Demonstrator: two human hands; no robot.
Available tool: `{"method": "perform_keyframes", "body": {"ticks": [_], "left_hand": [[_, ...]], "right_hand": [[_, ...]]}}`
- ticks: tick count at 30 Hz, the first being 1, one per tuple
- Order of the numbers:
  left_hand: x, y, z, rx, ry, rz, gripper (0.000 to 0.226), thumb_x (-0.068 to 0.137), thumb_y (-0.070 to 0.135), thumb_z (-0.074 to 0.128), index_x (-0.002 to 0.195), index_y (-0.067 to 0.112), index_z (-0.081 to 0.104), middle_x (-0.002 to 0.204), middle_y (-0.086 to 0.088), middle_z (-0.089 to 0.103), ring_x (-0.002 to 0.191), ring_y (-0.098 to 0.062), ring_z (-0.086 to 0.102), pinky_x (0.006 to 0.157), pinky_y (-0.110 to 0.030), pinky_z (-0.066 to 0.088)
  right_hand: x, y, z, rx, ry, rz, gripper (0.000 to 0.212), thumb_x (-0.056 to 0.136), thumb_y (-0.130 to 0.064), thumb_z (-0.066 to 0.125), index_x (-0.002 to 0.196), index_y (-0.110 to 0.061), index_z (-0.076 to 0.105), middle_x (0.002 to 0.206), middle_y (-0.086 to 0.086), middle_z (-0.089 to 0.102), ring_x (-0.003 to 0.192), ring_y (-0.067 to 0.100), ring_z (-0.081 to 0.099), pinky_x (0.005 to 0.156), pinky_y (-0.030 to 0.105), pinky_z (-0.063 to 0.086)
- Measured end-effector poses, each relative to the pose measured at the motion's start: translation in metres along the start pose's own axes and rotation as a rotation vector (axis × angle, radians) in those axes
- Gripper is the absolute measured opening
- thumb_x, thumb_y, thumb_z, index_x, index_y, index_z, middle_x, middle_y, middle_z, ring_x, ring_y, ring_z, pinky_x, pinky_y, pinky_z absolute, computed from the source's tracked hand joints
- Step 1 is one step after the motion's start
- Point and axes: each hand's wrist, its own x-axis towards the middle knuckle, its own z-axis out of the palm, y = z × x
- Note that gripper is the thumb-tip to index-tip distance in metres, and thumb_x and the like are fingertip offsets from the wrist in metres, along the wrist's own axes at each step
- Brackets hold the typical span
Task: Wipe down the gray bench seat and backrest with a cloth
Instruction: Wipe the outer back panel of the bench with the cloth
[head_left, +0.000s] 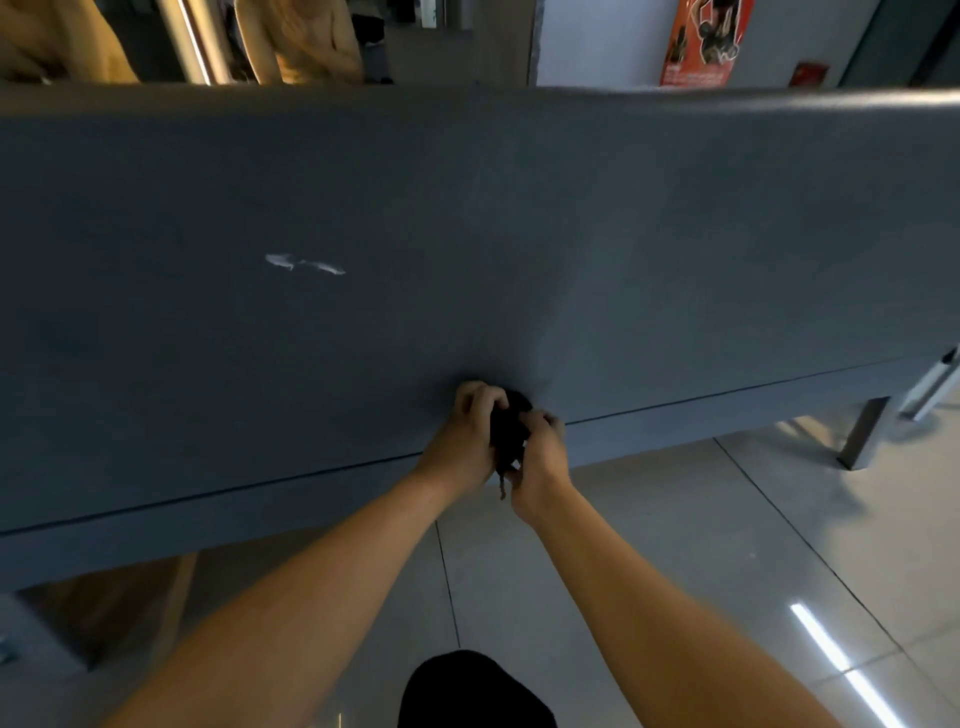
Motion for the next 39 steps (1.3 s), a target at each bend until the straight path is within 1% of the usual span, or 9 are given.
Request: {"method": "perform_keyframes", "body": {"ticks": [4, 7, 11, 14, 19, 25, 29, 34, 39], "left_hand": [[0.003, 0.001, -0.026, -0.061, -0.043, 0.042, 0.046, 0.093, 0.009, 0.060, 0.128, 0.032, 0.039, 0.132, -0.004, 0.053, 0.107, -0.022, 0.059, 0.087, -0.044, 0.057], [0.011, 0.003, -0.044, 0.066, -0.057, 0.128, 0.048, 0.094, 0.015, 0.062, 0.139, 0.026, 0.049, 0.143, -0.004, 0.054, 0.133, -0.025, 0.048, 0.109, -0.038, 0.043], [0.015, 0.006, -0.082, 0.374, 0.236, 0.487, 0.039, 0.090, 0.026, 0.059, 0.128, 0.020, 0.066, 0.154, -0.004, 0.048, 0.150, -0.026, 0.030, 0.125, -0.043, 0.011], [0.019, 0.010, -0.113, 0.491, 0.493, 0.535, 0.047, 0.088, 0.016, 0.062, 0.136, 0.016, 0.062, 0.164, -0.010, 0.031, 0.154, -0.032, 0.020, 0.126, -0.050, 0.009], [0.031, 0.003, -0.137, 0.625, 0.498, 0.483, 0.077, 0.091, 0.019, 0.059, 0.160, 0.014, 0.025, 0.171, -0.007, 0.004, 0.157, -0.026, 0.003, 0.126, -0.045, 0.010], [0.044, -0.012, -0.144, 0.672, 0.532, 0.570, 0.077, 0.091, 0.013, 0.061, 0.159, 0.007, 0.027, 0.168, -0.007, 0.018, 0.155, -0.024, 0.017, 0.126, -0.040, 0.018], [0.035, -0.002, -0.168, 0.605, 0.544, 0.684, 0.065, 0.088, 0.008, 0.066, 0.150, 0.011, 0.047, 0.164, -0.006, 0.031, 0.149, -0.024, 0.030, 0.120, -0.041, 0.029], [0.036, 0.027, -0.215, 0.669, 0.724, 0.618, 0.063, 0.092, 0.009, 0.052, 0.153, 0.018, 0.041, 0.169, -0.014, 0.012, 0.156, -0.034, 0.008, 0.126, -0.053, 0.001], [0.042, 0.017, -0.217, 0.747, 0.689, 0.586, 0.076, 0.094, 0.020, 0.060, 0.160, 0.021, 0.025, 0.170, -0.015, 0.002, 0.156, -0.035, 0.001, 0.126, -0.051, -0.006]], "right_hand": [[-0.022, -0.005, 0.021, 0.114, -0.062, 0.028, 0.018, 0.105, -0.023, 0.050, 0.120, -0.022, 0.061, 0.116, 0.009, 0.070, 0.109, 0.027, 0.066, 0.091, 0.048, 0.057], [-0.028, -0.013, 0.039, 0.131, -0.044, -0.081, 0.023, 0.104, -0.013, 0.054, 0.125, -0.018, 0.060, 0.121, 0.015, 0.069, 0.110, 0.030, 0.068, 0.094, 0.048, 0.058], [-0.034, -0.037, 0.055, 0.055, 0.082, -0.292, 0.020, 0.100, -0.010, 0.057, 0.119, -0.018, 0.061, 0.114, 0.014, 0.070, 0.103, 0.032, 0.070, 0.087, 0.049, 0.061], [-0.040, -0.059, 0.077, 0.011, 0.169, -0.381, 0.020, 0.098, -0.019, 0.061, 0.118, -0.023, 0.061, 0.114, 0.006, 0.070, 0.102, 0.027, 0.070, 0.087, 0.048, 0.061], [-0.058, -0.106, 0.115, -0.019, 0.193, -0.521, 0.025, 0.098, -0.018, 0.062, 0.122, -0.023, 0.060, 0.113, 0.000, 0.068, 0.101, 0.018, 0.067, 0.087, 0.035, 0.059], [-0.076, -0.126, 0.143, -0.065, 0.195, -0.778, 0.016, 0.097, -0.013, 0.062, 0.108, -0.025, 0.061, 0.106, -0.006, 0.067, 0.098, 0.011, 0.065, 0.084, 0.027, 0.056], [-0.069, -0.102, 0.148, -0.169, 0.255, -0.677, 0.020, 0.097, -0.010, 0.055, 0.107, -0.027, 0.055, 0.105, -0.001, 0.066, 0.095, 0.020, 0.066, 0.074, 0.032, 0.058], [-0.084, -0.119, 0.146, -0.186, 0.319, -0.556, 0.021, 0.094, -0.005, 0.054, 0.107, -0.021, 0.058, 0.107, 0.005, 0.066, 0.093, 0.022, 0.066, 0.072, 0.036, 0.059], [-0.109, -0.149, 0.159, -0.045, 0.369, -0.895, 0.014, 0.095, -0.015, 0.063, 0.105, -0.024, 0.065, 0.102, -0.010, 0.069, 0.097, 0.008, 0.065, 0.087, 0.026, 0.054]]}}
